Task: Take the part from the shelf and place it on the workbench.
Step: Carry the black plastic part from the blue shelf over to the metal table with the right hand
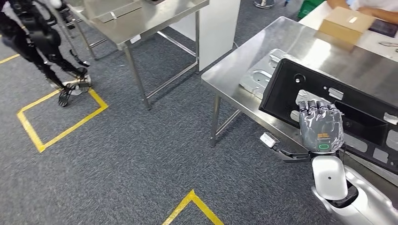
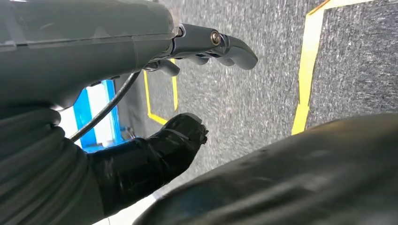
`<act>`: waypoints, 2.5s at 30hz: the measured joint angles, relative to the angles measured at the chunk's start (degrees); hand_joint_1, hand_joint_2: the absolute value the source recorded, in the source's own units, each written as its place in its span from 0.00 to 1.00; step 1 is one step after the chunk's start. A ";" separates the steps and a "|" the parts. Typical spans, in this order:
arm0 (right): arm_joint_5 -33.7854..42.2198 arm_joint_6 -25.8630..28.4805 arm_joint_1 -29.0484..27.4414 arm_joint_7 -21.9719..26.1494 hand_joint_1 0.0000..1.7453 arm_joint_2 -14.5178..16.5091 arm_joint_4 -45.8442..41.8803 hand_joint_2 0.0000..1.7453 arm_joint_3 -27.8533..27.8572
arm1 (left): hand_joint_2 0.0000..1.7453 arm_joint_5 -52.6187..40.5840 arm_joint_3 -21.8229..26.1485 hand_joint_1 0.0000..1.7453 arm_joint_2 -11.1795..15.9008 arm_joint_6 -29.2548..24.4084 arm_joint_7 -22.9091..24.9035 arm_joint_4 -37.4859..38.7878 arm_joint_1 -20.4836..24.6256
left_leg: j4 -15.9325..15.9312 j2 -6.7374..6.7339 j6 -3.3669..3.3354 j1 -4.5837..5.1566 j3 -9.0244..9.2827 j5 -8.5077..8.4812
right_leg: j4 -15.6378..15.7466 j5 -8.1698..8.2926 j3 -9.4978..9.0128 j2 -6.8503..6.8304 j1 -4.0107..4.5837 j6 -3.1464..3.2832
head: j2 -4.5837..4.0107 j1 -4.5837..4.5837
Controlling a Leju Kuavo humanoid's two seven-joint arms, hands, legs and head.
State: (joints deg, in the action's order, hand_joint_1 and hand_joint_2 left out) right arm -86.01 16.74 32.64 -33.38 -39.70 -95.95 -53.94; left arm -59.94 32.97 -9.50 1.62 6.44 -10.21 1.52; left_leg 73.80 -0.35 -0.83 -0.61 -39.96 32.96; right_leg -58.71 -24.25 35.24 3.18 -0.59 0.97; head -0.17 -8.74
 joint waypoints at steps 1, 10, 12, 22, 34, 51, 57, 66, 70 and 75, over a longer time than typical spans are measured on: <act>0.00 -0.16 -0.11 0.00 1.00 0.12 0.00 1.00 0.03 | 1.00 0.02 0.01 0.00 0.01 0.05 0.02 0.00 -0.03 | -3.06 0.35 -0.23 0.01 1.06 -2.27 | -0.11 -0.07 -0.03 0.85 0.02 -0.03 | 0.00 0.00; 0.00 0.07 -2.83 0.00 1.00 -0.79 -0.63 1.00 2.21 | 1.00 -0.26 0.04 0.00 -0.08 0.17 -0.10 -0.02 0.32 | -15.84 1.25 -1.91 -0.17 6.61 -7.50 | -3.77 -2.22 2.19 1.21 -0.47 -2.80 | 0.00 -0.01; 0.00 0.12 -3.82 0.00 1.00 -1.49 -1.21 1.00 3.49 | 1.00 -0.39 0.04 0.00 -0.10 0.13 -0.17 -0.02 0.04 | -16.04 -0.08 -2.15 -0.07 6.82 -7.42 | -10.62 -5.60 5.61 -1.87 -0.57 -3.31 | 0.00 0.01; 0.00 0.13 -7.25 0.00 1.00 -3.86 -2.74 1.00 6.61 | 1.00 -0.74 0.04 0.00 -0.13 0.55 -0.19 -0.02 0.18 | -15.49 -6.57 -0.20 0.57 8.51 -5.15 | -0.33 0.06 0.59 -5.65 -0.20 -2.14 | 0.00 0.00; 0.00 0.99 -9.22 0.00 1.00 -4.90 -3.16 1.00 7.38 | 1.00 -1.35 0.03 0.00 0.12 0.71 -0.04 -0.02 0.14 | -11.81 1.04 -0.72 0.17 5.35 -5.81 | -0.51 -0.39 -0.01 1.64 0.02 -0.42 | 0.00 -0.01; 0.00 -1.74 -2.67 5.29 1.00 0.69 5.01 1.00 9.94 | 1.00 -1.82 0.06 0.00 0.22 1.08 0.01 -0.02 0.58 | -15.00 -0.58 -0.52 0.32 6.91 -6.21 | -0.98 -0.76 0.29 -3.36 -1.15 -3.26 | 0.00 0.00; 0.00 -2.36 2.41 5.94 1.00 4.66 9.23 1.00 9.91 | 1.00 -1.91 0.05 0.00 0.21 1.03 0.24 -0.01 0.66 | -6.93 -0.23 0.85 0.02 3.27 -1.39 | -0.45 -0.52 0.13 -3.15 -1.03 -0.69 | 0.00 -0.02; 0.00 -3.43 5.72 8.67 1.00 9.09 12.79 1.00 8.64 | 1.00 -1.67 0.11 0.00 0.23 0.12 1.24 -0.02 0.31 | -14.04 0.26 -0.86 0.49 5.06 -7.17 | -0.93 -1.04 0.01 -2.26 0.13 -0.69 | 0.00 -0.01; 0.00 -5.15 8.42 10.15 1.00 12.39 14.17 1.00 6.23 | 1.00 -1.52 0.48 0.00 0.00 -0.67 2.11 -0.02 0.56 | -15.60 0.07 -1.44 0.25 5.84 -7.76 | -1.66 -1.71 0.37 -2.24 -0.05 -1.85 | 0.00 0.00; 0.00 -5.29 10.25 9.78 1.00 14.43 14.58 1.00 2.40 | 1.00 -2.86 0.54 0.00 -0.17 -0.07 3.44 -0.02 0.34 | -16.06 0.08 -1.86 -0.01 6.19 -7.96 | -15.37 -7.41 7.05 -2.79 -0.61 -2.90 | 0.00 0.00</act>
State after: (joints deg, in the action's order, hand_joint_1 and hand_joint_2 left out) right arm -86.01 11.45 42.89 -23.60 -25.27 -81.37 -51.53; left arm -62.80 33.51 -9.67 1.55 9.88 -10.22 1.87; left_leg 57.74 -0.27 -2.68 -0.62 -33.77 25.01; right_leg -74.08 -31.66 42.28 0.40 -1.20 -1.94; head -0.17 -8.74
